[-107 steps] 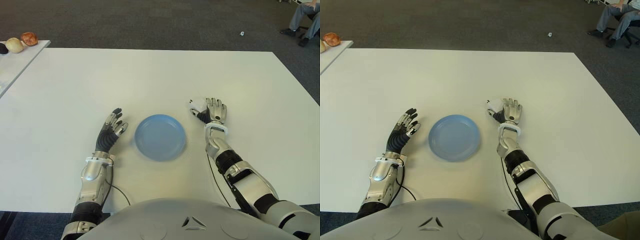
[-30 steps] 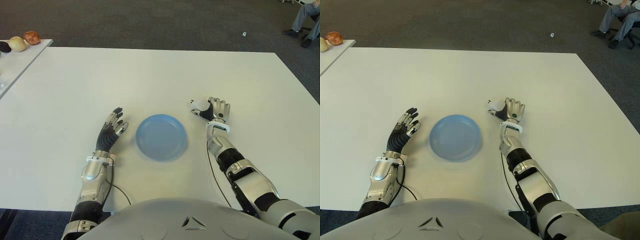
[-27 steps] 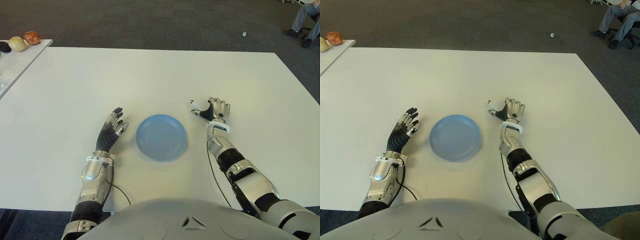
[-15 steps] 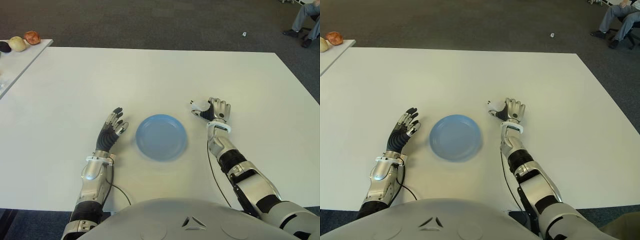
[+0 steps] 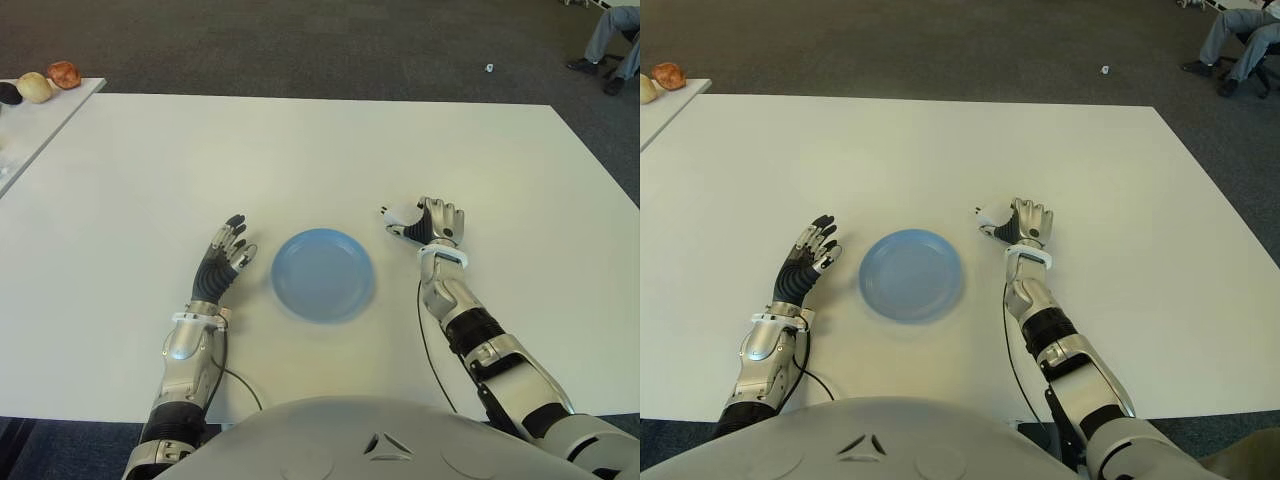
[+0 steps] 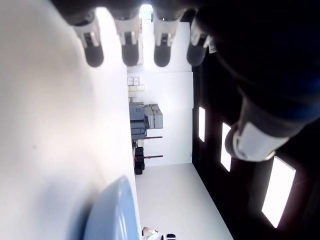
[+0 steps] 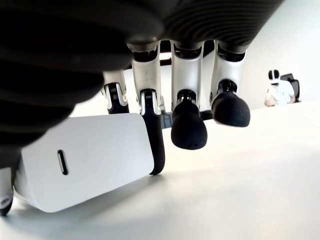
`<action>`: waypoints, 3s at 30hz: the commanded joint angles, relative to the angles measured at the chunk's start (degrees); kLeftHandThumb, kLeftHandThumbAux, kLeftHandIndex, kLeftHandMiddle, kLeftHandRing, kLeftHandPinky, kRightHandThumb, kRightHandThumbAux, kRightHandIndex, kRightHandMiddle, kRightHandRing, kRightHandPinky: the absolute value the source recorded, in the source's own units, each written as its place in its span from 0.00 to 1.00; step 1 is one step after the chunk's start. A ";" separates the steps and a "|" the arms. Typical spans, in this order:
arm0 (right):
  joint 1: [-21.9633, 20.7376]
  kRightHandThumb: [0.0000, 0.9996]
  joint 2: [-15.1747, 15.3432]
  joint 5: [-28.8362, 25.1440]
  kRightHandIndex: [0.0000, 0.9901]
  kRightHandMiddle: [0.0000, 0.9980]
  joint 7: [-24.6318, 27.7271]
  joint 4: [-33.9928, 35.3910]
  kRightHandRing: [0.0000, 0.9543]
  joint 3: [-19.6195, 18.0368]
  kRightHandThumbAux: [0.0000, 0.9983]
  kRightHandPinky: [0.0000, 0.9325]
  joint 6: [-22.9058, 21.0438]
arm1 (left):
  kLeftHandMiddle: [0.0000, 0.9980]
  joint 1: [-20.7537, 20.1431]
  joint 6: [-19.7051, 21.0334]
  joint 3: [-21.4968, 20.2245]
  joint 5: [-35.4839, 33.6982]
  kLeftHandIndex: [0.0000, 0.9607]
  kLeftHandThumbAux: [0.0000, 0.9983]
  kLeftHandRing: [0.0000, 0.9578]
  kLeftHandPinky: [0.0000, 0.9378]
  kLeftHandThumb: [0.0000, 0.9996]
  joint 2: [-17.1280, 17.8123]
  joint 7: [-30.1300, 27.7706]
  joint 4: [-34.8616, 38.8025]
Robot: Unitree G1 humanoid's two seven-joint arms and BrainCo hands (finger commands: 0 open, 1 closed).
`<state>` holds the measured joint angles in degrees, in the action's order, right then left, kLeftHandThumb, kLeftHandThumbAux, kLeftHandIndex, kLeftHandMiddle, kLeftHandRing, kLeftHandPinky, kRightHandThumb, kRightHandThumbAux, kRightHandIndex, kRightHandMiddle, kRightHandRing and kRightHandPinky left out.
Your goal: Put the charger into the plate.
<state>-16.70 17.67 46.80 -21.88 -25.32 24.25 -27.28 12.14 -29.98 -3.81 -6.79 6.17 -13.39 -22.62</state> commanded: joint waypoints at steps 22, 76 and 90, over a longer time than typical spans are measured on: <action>9.83 0.85 1.84 6.93 0.41 0.52 13.37 39.16 0.86 -3.02 0.68 0.88 -1.09 | 0.07 1.32 3.65 0.34 0.21 0.03 0.60 0.05 0.03 0.00 -0.87 -0.39 -8.14; 22.48 0.85 -8.57 6.88 0.41 0.52 17.94 41.19 0.88 5.55 0.68 0.89 10.80 | 0.06 2.36 3.43 1.14 0.22 0.02 0.62 0.05 0.04 0.00 -1.69 -0.42 -5.88; 22.31 0.86 -10.09 5.89 0.41 0.52 11.76 32.98 0.88 6.82 0.68 0.89 15.28 | 0.07 2.99 3.54 1.34 0.79 0.03 0.62 0.05 0.06 0.00 -2.16 0.43 -4.72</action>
<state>5.86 8.30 52.87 -8.89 9.57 30.58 -12.97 10.97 -30.34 -3.63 -6.66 5.67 -13.38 -24.06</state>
